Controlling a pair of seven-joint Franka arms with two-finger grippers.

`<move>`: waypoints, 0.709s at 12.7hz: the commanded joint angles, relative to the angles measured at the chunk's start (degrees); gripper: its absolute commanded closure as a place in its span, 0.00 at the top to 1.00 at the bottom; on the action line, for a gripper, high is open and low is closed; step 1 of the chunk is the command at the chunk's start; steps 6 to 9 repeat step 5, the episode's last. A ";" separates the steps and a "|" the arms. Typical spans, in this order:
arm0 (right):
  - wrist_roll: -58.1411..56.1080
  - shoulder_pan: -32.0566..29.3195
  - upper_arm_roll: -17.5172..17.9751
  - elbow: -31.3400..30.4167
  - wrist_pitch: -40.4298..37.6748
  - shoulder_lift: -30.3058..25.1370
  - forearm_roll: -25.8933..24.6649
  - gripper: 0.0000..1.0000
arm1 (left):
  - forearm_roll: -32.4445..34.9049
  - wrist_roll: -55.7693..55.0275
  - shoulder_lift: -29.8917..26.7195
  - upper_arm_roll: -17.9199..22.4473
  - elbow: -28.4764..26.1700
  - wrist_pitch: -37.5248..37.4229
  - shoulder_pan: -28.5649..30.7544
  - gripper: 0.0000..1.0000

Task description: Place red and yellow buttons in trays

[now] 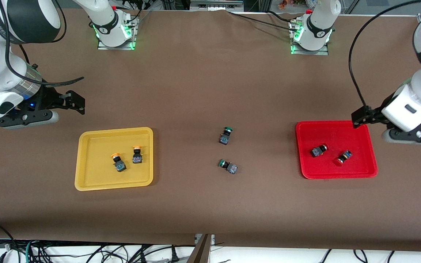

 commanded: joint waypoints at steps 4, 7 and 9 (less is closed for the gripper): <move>0.31 -0.30 0.45 1.09 -0.42 0.38 -0.06 1.00 | -4.80 -0.69 -13.84 9.98 -21.21 8.66 -6.22 1.00; 0.31 -0.30 0.45 1.09 -0.34 0.38 -0.06 1.00 | -4.89 -0.69 -15.15 9.89 -21.57 8.66 -6.04 1.00; 0.31 -0.30 0.45 1.09 -0.34 0.38 -0.06 1.00 | -4.89 -0.69 -15.15 9.89 -21.57 8.66 -6.04 1.00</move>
